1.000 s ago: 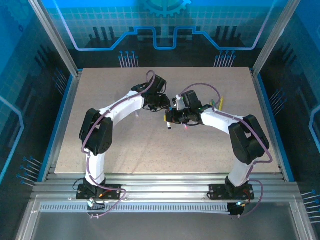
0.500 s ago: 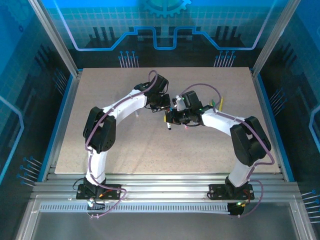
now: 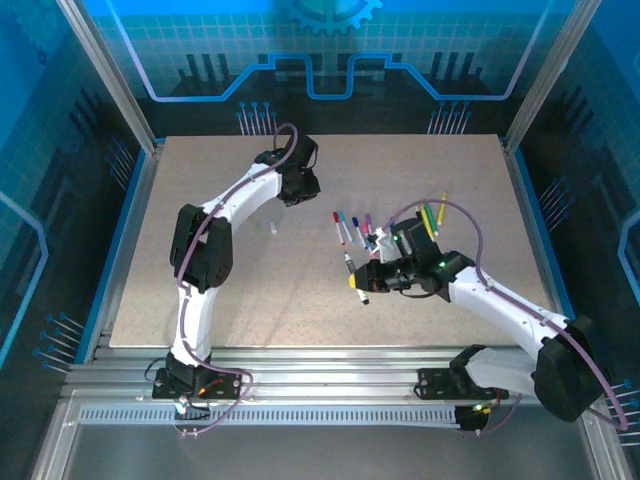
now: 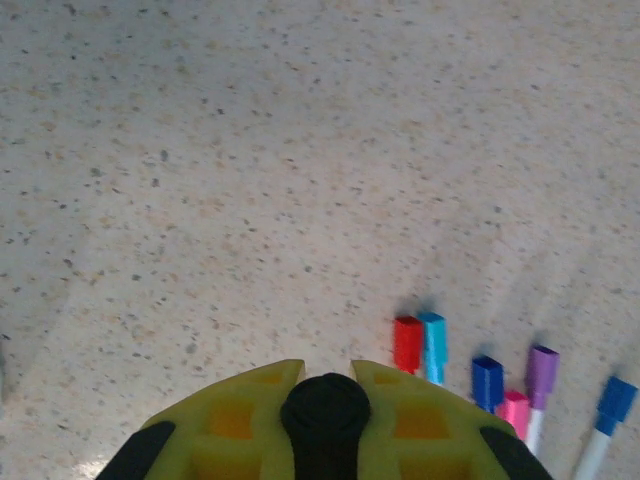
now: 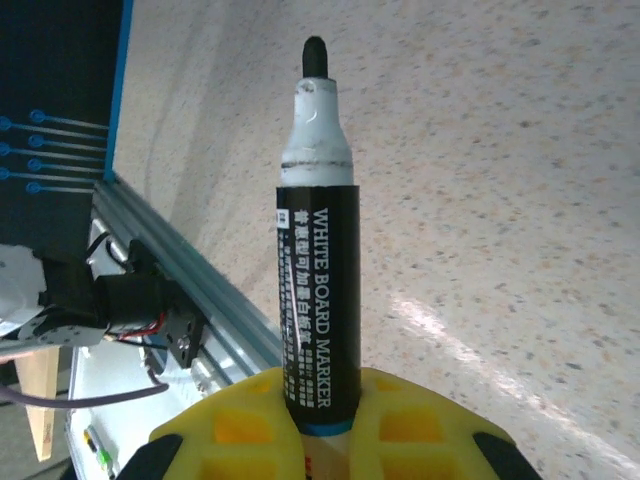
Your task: Open the pen caps
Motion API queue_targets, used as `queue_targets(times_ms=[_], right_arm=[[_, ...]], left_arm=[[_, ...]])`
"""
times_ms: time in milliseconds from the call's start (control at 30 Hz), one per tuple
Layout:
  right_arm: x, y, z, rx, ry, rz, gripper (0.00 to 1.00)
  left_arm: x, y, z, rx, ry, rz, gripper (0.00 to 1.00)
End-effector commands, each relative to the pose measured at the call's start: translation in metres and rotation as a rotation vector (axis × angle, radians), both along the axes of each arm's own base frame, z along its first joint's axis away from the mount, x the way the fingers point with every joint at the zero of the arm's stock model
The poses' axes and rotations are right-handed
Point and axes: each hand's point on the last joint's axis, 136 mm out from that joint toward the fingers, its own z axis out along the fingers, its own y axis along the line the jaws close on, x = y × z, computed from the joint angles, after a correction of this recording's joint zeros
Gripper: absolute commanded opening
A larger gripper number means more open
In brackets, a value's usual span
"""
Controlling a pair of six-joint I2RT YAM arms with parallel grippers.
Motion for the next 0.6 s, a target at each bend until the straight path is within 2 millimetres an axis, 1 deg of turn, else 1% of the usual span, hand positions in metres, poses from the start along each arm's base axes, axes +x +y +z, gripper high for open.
queue_targets(times_ms=[0, 100, 133, 167, 267, 333, 433, 567], right_arm=[[0.030, -0.044, -0.015, -0.182, -0.005, -0.150, 0.00], [0.066, -0.094, -0.030, -0.409, -0.039, -0.302, 0.00], [0.083, -0.104, -0.022, -0.446, -0.079, -0.342, 0.00], [0.095, -0.113, -0.024, -0.483, -0.092, -0.372, 0.00], [0.124, -0.133, -0.028, -0.575, -0.099, -0.421, 0.00], [0.141, -0.144, -0.034, -0.682, -0.103, -0.422, 0.00], [0.156, -0.160, -0.046, -0.809, -0.089, -0.415, 0.00], [0.173, -0.170, -0.064, -0.853, -0.056, -0.398, 0.00]], left_arm=[[-0.009, -0.008, -0.001, 0.058, 0.003, -0.052, 0.00], [-0.020, 0.005, -0.012, 0.136, 0.041, -0.075, 0.00], [-0.024, 0.010, -0.017, 0.164, 0.057, -0.078, 0.00], [-0.029, 0.016, -0.022, 0.192, 0.073, -0.081, 0.00], [-0.041, 0.027, -0.036, 0.246, 0.110, -0.087, 0.00], [-0.050, 0.038, -0.045, 0.282, 0.135, -0.076, 0.00], [-0.061, 0.048, -0.056, 0.301, 0.161, -0.070, 0.00], [-0.070, 0.055, -0.068, 0.306, 0.189, -0.066, 0.00]])
